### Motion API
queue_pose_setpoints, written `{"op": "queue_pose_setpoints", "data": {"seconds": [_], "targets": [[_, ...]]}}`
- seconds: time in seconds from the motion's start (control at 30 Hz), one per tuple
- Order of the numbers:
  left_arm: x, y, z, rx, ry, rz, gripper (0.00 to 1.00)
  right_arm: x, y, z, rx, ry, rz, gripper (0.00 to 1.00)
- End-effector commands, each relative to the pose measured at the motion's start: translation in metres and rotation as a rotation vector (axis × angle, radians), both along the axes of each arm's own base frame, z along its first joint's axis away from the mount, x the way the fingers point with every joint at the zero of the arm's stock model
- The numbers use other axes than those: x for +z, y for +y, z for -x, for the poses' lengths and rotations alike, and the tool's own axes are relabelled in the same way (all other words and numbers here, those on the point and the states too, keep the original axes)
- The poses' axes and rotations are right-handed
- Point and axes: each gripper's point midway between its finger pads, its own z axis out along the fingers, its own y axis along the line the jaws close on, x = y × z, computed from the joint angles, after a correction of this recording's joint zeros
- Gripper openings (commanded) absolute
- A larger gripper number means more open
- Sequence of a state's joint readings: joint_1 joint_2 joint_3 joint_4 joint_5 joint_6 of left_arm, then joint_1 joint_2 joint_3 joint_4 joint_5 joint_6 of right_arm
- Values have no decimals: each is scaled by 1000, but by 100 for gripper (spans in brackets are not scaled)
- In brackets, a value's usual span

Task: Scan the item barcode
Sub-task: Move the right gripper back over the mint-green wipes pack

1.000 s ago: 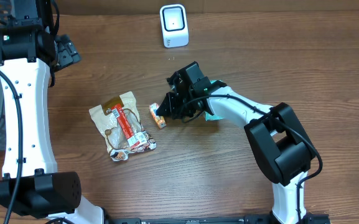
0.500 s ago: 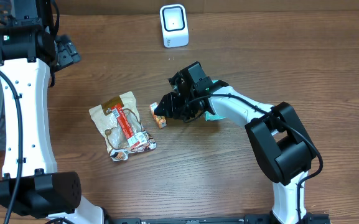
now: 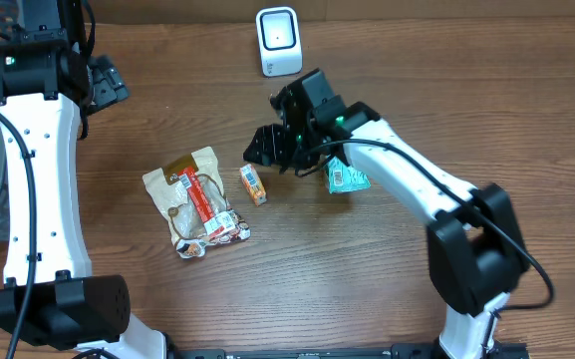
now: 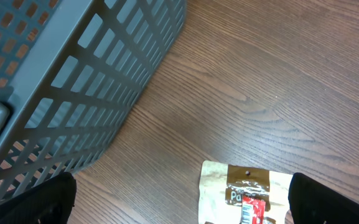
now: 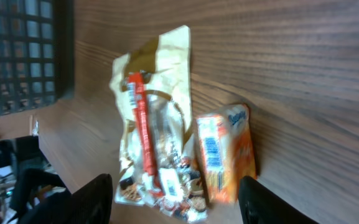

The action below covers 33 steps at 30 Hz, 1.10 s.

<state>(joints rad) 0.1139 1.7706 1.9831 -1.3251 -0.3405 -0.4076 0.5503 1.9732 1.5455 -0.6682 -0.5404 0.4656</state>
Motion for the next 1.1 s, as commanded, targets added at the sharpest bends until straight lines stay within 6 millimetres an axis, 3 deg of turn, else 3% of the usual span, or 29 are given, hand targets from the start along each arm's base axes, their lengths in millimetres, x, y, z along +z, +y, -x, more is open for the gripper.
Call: {"op": "queue_pose_setpoints", "data": {"seconds": [0.0,0.1,0.3,0.4,0.77,0.87,1.07], "targets": [[16,0,3,-9,-38,-8,100,55,-19,-15,-57,-151,46,67],[16,0,3,-9,-38,-8,100,55,-52,-19,-140,-154,166,68],[16,0,3,-9,-38,-8,100,35,-121,-18,-261,-52,349,70],[16,0,3,-9,-38,-8,100,30,-143,-14,-261,-16,394,70],[16,0,3,-9,-38,-8,100,18,-185,-4,-240,10,548,68],[16,0,3,-9,-38,-8,100,12,-187,0,-236,26,564,61],[16,0,3,-9,-38,-8,100,-12,-188,5,-230,41,570,58]]}}
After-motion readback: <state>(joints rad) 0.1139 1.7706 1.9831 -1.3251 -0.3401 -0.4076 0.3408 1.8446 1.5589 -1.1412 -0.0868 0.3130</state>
